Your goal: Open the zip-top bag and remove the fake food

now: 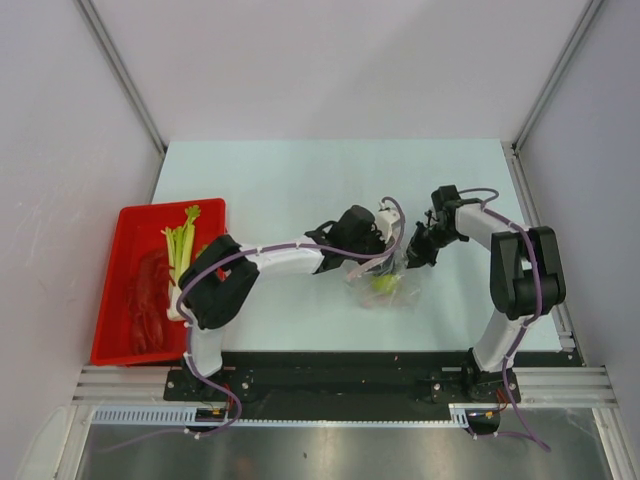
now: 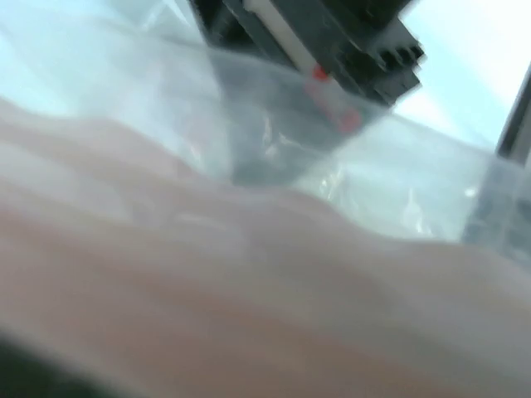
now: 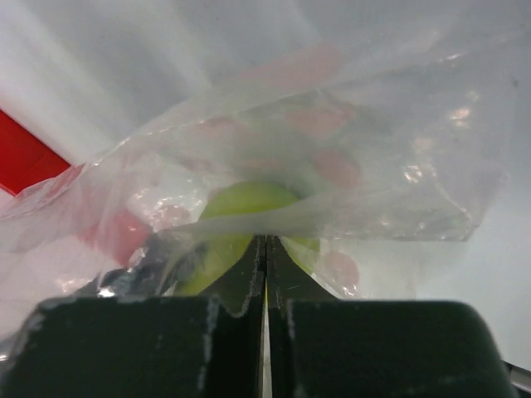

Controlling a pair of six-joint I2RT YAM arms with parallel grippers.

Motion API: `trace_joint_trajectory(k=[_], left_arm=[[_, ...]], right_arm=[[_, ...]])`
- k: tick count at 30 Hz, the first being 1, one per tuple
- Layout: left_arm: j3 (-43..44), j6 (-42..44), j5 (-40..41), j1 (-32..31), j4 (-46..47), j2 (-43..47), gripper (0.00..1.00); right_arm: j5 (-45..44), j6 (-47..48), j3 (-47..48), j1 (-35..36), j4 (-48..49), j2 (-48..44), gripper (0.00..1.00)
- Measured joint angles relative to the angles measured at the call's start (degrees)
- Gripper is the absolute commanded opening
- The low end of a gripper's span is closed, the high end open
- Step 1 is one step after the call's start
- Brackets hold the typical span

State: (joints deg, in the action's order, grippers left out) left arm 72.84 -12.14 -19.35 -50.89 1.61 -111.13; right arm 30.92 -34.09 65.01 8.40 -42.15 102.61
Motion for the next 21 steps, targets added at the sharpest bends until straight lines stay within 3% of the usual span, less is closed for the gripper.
trace_joint_trajectory(k=[1,6,9,10,13,19,21], left_arm=[[0.00,0.17,0.00,-0.07,0.48,-0.02,0.14],[0.48,0.35,1.42,-0.15,-0.04,0.07,0.00],[0.92,0.68,2.12,-0.04,-1.18,0.15,0.00],[0.94,0.76,2.23,0.09,-1.49,0.26,0.00],[1.09,0.70,2.54,0.85,-3.61,0.83,0.00],[4.90,0.20,2.69,4.94,-15.04,1.57,0.00],[6.62,-0.09,2.62,6.03,-17.88,1.57,0.00]], right_arm=[[-0.02,-0.02,0.00,0.26,0.07,0.00,0.00],[0.59,0.79,0.00,-1.03,-1.57,-0.22,0.10],[-0.22,2.69,0.00,-3.06,-4.11,-1.38,0.29],[-0.72,3.34,0.00,-3.89,-4.98,-2.01,0.41],[-2.78,5.84,0.00,-5.84,-7.72,-4.44,0.58],[-6.01,10.32,0.00,-4.72,-12.74,-9.38,0.77],[-6.03,11.32,0.00,-3.91,-13.75,-10.14,0.79]])
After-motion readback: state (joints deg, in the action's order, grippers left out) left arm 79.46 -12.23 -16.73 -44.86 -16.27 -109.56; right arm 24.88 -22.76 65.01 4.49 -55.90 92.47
